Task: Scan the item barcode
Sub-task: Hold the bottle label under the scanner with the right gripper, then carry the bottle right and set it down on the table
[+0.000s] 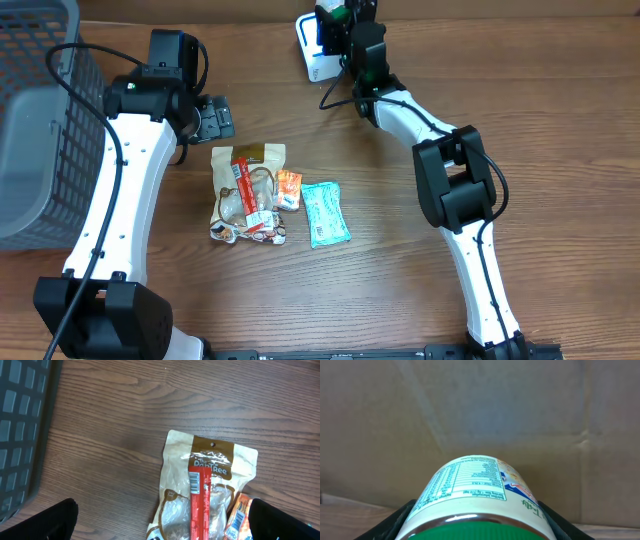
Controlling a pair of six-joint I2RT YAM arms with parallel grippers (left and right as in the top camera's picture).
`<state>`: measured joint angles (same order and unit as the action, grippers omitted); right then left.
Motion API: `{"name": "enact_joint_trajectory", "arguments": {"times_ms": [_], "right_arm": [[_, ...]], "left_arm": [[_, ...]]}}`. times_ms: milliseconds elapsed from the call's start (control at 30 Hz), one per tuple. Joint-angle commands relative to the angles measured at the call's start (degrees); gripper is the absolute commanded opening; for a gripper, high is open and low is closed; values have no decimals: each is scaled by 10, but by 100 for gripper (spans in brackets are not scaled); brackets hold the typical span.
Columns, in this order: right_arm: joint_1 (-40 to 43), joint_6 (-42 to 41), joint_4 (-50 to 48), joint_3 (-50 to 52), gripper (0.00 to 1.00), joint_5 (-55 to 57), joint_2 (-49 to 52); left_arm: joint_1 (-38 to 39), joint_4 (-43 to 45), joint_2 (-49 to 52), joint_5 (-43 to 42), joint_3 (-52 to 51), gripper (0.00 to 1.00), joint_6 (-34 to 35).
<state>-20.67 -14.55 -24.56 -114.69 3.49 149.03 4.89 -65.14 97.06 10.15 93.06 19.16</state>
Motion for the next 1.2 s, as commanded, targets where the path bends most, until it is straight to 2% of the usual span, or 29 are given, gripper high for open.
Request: {"name": "enact_joint_trajectory", "arguments": {"times_ms": [0, 200, 367, 633, 733, 800, 967, 1067, 1167], "right_arm": [[-2, -7, -21, -8, 4, -17, -2], [4, -7, -16, -8, 4, -24, -56], [12, -7, 83, -8, 4, -71, -160], [47, -8, 459, -8, 4, -74, -353], [83, -55, 612, -8, 4, -70, -404], [113, -80, 713, -8, 4, -70, -425], [199, -82, 957, -7, 4, -68, -424], [249, -82, 1051, 7, 4, -48, -404], [282, -82, 1061, 48, 4, -44, -391]], "left_arm": [[4, 0, -8, 8, 8, 100, 6], [4, 0, -8, 7, 8, 100, 6], [4, 0, -8, 7, 8, 100, 6], [4, 0, -8, 7, 8, 100, 5], [4, 0, -8, 7, 8, 100, 6], [4, 0, -8, 7, 8, 100, 6], [4, 0, -8, 7, 8, 100, 6], [4, 0, -8, 8, 8, 100, 6], [4, 0, -8, 8, 8, 100, 6]]}}
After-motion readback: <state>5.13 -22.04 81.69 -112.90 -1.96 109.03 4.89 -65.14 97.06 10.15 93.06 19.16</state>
